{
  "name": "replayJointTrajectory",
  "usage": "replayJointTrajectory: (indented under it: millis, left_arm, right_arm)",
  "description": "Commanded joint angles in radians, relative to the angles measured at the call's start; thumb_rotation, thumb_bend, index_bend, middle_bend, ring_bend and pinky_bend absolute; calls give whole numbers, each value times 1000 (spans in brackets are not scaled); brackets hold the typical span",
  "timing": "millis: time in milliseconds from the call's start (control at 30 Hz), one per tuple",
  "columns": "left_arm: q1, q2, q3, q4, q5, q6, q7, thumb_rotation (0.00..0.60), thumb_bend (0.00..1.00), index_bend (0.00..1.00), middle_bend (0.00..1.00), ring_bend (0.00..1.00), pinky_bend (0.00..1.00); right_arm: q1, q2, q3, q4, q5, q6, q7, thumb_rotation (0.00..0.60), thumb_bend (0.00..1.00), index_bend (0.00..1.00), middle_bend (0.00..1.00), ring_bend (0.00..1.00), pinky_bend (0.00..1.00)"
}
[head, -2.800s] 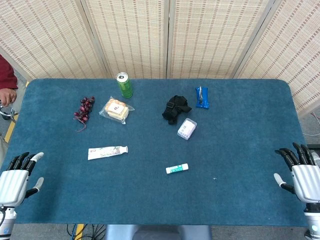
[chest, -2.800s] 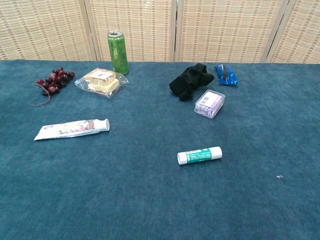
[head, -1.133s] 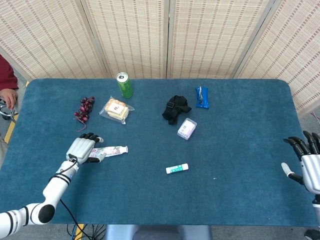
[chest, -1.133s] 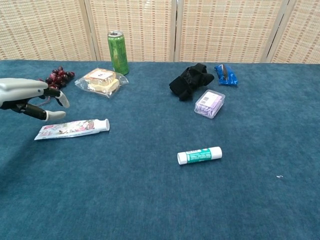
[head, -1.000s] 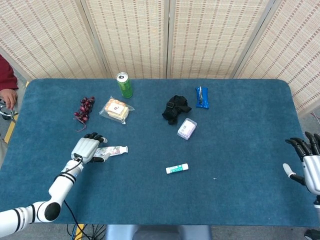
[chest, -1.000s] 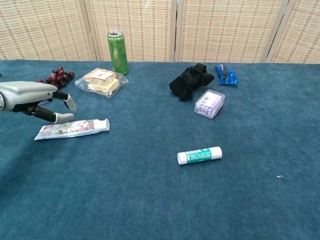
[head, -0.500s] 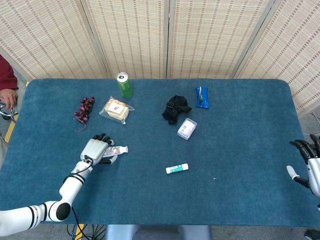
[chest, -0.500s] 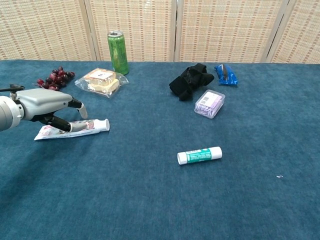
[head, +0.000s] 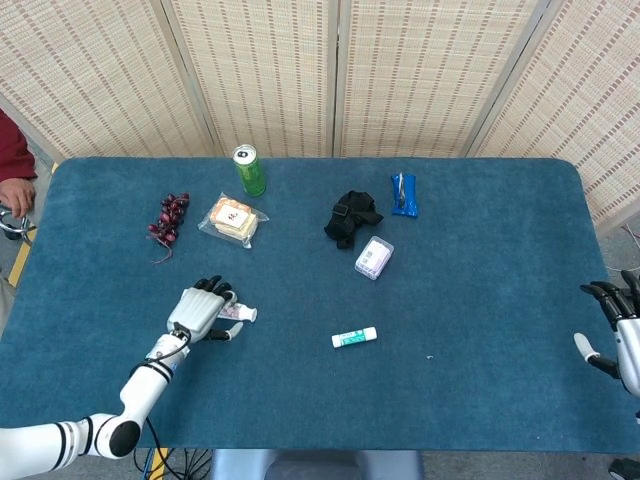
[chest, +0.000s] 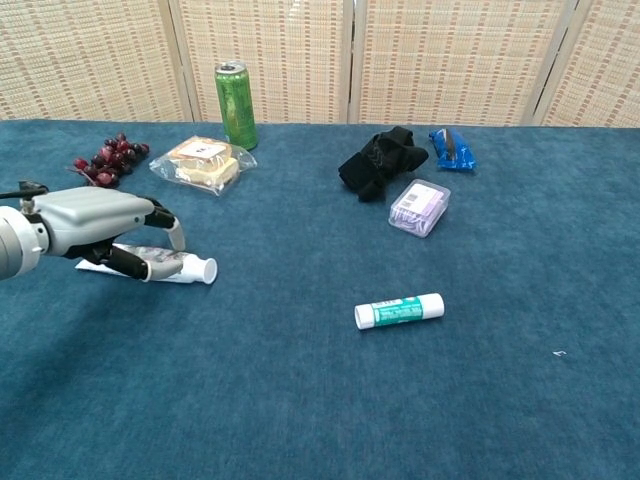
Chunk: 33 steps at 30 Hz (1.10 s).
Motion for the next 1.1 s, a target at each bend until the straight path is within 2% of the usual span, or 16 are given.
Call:
replayJointTrajectory:
  millis: [33,67,100,200,267,367,567,1100]
  left_arm:
    - [8,0,15,-8,22,12,0,165,283,268,155,55,109]
    - [8,-3,16,-5,28,11,-6,175,283,268,155,55,109]
    - [8,-7,15,1,36,11,-15,211,282,268,155,55,109]
    - [12,-26,10,39,67,20,-47,391,266,268,155,55,109]
    - [14,-36,7,63,87,23,-69,480,260,267,155,55,109]
    - [14,-43,4,92,114,20,-99,558,260,267,155,55,109]
    - [17,-55,5,126,147,12,-137,600,260,285,155,55,108]
    - [16,-84,-5,195,169,-20,-178,600,260,379,155,55,109]
  right_arm:
    - [0,-1,1,-1,0,0,-2,600,193,253,253,130,0]
    - [1,-1,1,-2,0,0,-3,600,193,253,253,130,0]
    - [1,-1,1,-2,-1,1,-4,600,193,253,253,130,0]
    - [-1,-1,1,-6,-2,3,-7,600,194,253,253,129,0]
    - [-4,0,0,-9,-2,6,-10,600,194,253,253,127,0]
    - [-7,1,-1,-13,-1,10,-13,600,194,253,253,125,0]
    - [-9,3,-2,-22,-3,11,-18,600,193,253,253,121,0]
    - [-22,10,-6,-34,-4,24,-13,600,193,253,253,117,0]
